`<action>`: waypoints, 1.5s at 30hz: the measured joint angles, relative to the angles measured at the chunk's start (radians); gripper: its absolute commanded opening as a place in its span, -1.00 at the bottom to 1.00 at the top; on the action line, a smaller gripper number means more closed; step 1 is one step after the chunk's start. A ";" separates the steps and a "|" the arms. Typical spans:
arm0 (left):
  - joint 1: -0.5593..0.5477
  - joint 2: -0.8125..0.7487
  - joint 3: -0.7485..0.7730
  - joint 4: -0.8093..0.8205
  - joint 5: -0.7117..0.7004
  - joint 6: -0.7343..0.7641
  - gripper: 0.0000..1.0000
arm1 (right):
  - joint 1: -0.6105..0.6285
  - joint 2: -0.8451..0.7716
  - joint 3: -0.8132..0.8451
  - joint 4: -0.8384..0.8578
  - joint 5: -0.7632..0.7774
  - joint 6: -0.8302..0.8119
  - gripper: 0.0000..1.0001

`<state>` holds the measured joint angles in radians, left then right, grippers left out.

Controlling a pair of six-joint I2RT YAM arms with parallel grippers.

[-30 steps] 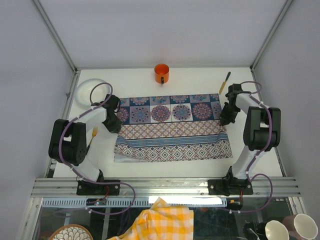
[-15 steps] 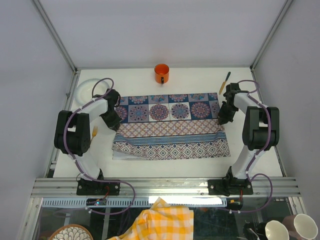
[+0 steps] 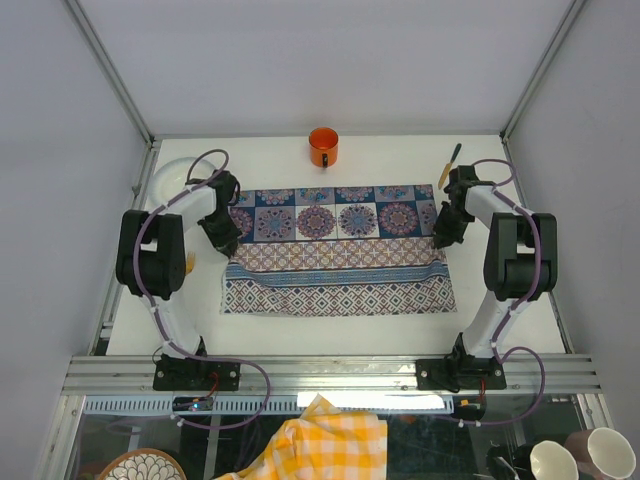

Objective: Set the dinner table for one person
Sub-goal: Adjust the napkin at the center of the board.

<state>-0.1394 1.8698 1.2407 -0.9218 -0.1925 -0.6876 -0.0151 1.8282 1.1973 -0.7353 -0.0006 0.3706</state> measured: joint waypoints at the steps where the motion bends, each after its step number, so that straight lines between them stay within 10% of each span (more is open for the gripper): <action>1: 0.001 0.006 0.009 -0.009 0.000 0.003 -1.00 | 0.000 0.000 0.000 0.000 0.000 0.001 -1.00; 45: 0.010 -0.039 -0.048 0.126 -0.029 0.010 -1.00 | 0.006 0.024 0.029 -0.007 -0.015 0.014 -1.00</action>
<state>-0.1291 1.8309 1.1923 -0.7963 -0.2211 -0.6773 -0.0086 1.8526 1.2259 -0.7425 -0.0158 0.3851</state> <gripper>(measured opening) 0.027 0.008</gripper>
